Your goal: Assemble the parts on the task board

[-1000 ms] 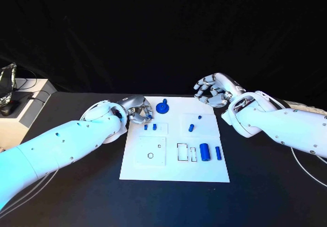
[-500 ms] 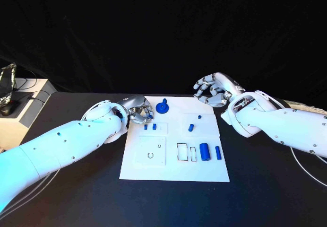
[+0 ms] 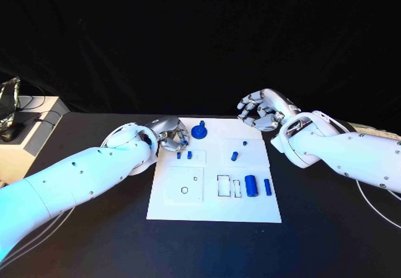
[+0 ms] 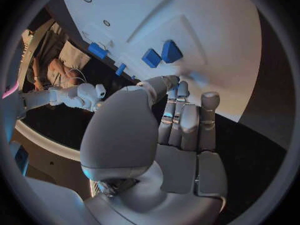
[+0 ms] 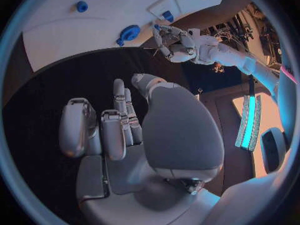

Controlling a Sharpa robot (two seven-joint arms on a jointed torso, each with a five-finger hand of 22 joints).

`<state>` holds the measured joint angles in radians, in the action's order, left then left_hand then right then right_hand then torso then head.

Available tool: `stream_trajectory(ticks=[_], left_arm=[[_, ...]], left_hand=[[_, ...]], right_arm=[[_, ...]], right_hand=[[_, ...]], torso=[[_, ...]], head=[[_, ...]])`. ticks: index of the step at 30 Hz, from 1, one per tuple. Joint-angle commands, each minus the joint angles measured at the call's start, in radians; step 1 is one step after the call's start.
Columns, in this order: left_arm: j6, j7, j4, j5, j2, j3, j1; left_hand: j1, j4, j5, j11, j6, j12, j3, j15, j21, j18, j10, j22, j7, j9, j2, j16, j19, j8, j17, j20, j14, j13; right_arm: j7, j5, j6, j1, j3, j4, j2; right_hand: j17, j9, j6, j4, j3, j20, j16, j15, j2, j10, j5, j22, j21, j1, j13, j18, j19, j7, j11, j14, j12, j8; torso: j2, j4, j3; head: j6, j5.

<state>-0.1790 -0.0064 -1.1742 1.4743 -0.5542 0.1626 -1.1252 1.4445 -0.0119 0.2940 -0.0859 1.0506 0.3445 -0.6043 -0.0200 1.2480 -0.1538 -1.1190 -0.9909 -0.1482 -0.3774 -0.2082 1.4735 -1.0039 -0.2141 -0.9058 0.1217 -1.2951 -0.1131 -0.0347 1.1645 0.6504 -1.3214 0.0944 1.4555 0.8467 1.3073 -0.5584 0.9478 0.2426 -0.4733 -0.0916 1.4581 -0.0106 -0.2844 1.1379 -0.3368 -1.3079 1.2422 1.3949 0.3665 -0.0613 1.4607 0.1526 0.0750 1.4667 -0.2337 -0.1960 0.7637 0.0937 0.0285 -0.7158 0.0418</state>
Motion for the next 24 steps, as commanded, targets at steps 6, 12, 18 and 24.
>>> stream_trajectory(ticks=[6, 12, 18, 24], left_arm=[[0.021, 0.006, 0.005, -0.002, 0.007, -0.001, 0.001], [0.044, 0.002, 0.008, 0.000, 0.012, -0.001, 0.001], [0.059, -0.002, 0.011, 0.005, 0.018, -0.003, 0.001], [0.075, -0.005, 0.010, 0.014, 0.020, -0.004, 0.001]], left_hand=[[-0.006, 0.006, -0.004, 0.000, 0.006, -0.004, 0.001, -0.002, 0.007, 0.007, -0.008, -0.007, -0.001, 0.000, 0.004, 0.000, -0.013, -0.003, -0.007, 0.002, -0.003, 0.001], [-0.006, 0.006, -0.004, 0.000, 0.006, -0.005, 0.001, -0.002, 0.008, 0.007, -0.008, -0.008, -0.001, 0.000, 0.004, 0.000, -0.014, -0.003, -0.006, 0.002, -0.002, 0.001], [-0.006, 0.007, -0.004, 0.000, 0.006, -0.006, 0.001, -0.002, 0.008, 0.007, -0.009, -0.009, -0.001, 0.000, 0.005, -0.001, -0.015, -0.003, -0.004, 0.002, -0.002, 0.001], [-0.008, 0.008, -0.006, 0.002, 0.011, -0.010, 0.002, -0.001, 0.012, 0.008, -0.017, -0.013, 0.001, -0.002, 0.007, 0.000, -0.020, -0.004, -0.004, 0.002, -0.003, -0.001]], right_arm=[[-0.007, 0.012, 0.001, 0.001, 0.000, 0.002, 0.000], [-0.007, 0.012, 0.000, 0.001, 0.000, 0.002, 0.000], [-0.007, 0.012, 0.000, 0.001, 0.000, 0.002, 0.000], [-0.006, 0.012, 0.001, 0.001, 0.000, 0.003, 0.001]], right_hand=[[0.019, -0.001, 0.008, -0.004, 0.000, -0.004, -0.004, 0.007, 0.003, 0.006, 0.000, -0.062, -0.004, -0.011, -0.001, -0.007, -0.001, 0.000, 0.002, 0.048, 0.002, 0.005], [0.019, -0.001, 0.008, -0.004, 0.000, -0.004, -0.004, 0.007, 0.003, 0.006, 0.000, -0.062, -0.004, -0.011, -0.001, -0.007, -0.001, 0.000, 0.002, 0.048, 0.002, 0.005], [0.019, -0.001, 0.008, -0.004, 0.000, -0.004, -0.004, 0.007, 0.003, 0.006, 0.000, -0.062, -0.004, -0.011, -0.001, -0.007, -0.001, 0.000, 0.002, 0.048, 0.002, 0.005], [0.019, -0.001, 0.008, -0.004, 0.000, -0.004, -0.004, 0.007, 0.003, 0.006, 0.000, -0.062, -0.004, -0.011, -0.001, -0.007, -0.001, 0.000, 0.002, 0.048, 0.002, 0.005]], torso=[[0.000, -0.0006, 0.0003], [0.000, -0.0003, 0.0005], [0.001, -0.0011, 0.0008], [0.001, 0.0002, -0.0001]], head=[[-0.001, 0.001], [-0.002, 0.002], [-0.002, 0.004], [-0.004, 0.004]])
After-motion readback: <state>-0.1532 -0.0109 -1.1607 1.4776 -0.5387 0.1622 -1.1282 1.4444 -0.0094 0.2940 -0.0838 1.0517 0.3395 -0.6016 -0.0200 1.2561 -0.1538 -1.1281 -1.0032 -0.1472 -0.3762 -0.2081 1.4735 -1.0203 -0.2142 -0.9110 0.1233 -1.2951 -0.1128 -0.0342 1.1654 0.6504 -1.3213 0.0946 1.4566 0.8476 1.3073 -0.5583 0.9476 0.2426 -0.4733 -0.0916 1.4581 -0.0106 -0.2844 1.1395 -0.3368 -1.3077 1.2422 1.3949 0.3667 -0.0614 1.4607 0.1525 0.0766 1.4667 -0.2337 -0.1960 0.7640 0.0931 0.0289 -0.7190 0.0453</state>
